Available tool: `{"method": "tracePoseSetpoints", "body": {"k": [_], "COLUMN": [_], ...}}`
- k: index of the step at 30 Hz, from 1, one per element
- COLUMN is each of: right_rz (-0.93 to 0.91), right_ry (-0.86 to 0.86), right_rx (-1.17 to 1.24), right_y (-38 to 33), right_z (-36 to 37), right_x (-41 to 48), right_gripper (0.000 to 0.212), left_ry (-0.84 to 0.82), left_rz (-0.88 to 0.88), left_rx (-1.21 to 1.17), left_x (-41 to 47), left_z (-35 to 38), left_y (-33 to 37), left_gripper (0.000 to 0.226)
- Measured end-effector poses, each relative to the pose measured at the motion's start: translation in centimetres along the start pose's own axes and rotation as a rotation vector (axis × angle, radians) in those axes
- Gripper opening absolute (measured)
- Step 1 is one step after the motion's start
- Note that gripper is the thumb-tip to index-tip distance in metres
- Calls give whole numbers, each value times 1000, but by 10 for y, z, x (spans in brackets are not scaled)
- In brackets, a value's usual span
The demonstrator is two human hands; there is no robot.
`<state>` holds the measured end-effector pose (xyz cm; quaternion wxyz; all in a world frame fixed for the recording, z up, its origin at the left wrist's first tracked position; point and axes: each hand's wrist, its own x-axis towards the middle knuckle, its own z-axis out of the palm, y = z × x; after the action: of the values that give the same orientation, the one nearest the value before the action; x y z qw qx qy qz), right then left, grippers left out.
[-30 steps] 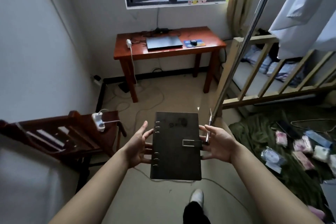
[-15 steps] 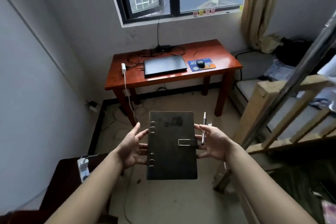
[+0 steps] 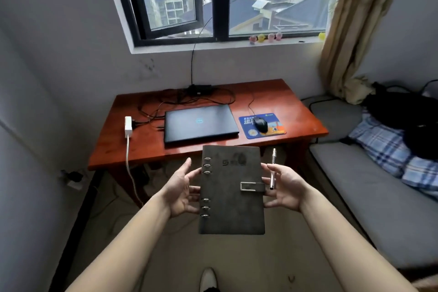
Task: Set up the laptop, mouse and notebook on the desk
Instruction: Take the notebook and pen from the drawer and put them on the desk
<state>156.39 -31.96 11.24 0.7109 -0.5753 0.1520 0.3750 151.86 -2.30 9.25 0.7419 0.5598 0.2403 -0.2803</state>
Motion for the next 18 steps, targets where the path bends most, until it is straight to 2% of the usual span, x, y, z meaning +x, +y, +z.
{"method": "tracePoseSetpoints", "body": {"k": [3,7,13,18], "right_rz": [-11,-34,-45,-4], "right_ry": [33,75,91,59], "right_rx": [7,86,114,114], "right_y": [-71,-132,-214,-285], "right_z": [-11,-34,-96,-158], "right_x": [48,85,171,262], "right_gripper": [32,28,33,32], "left_ry": [-48,-64,-87,-29], "left_rz": [-11,-18,-45,-36], "left_rx": [56,107,152,175], "left_x": [60,114,227,337], "left_z": [10,31,63,97], "left_y": [79,151,237,291], "left_gripper": [68,66,62,64]}}
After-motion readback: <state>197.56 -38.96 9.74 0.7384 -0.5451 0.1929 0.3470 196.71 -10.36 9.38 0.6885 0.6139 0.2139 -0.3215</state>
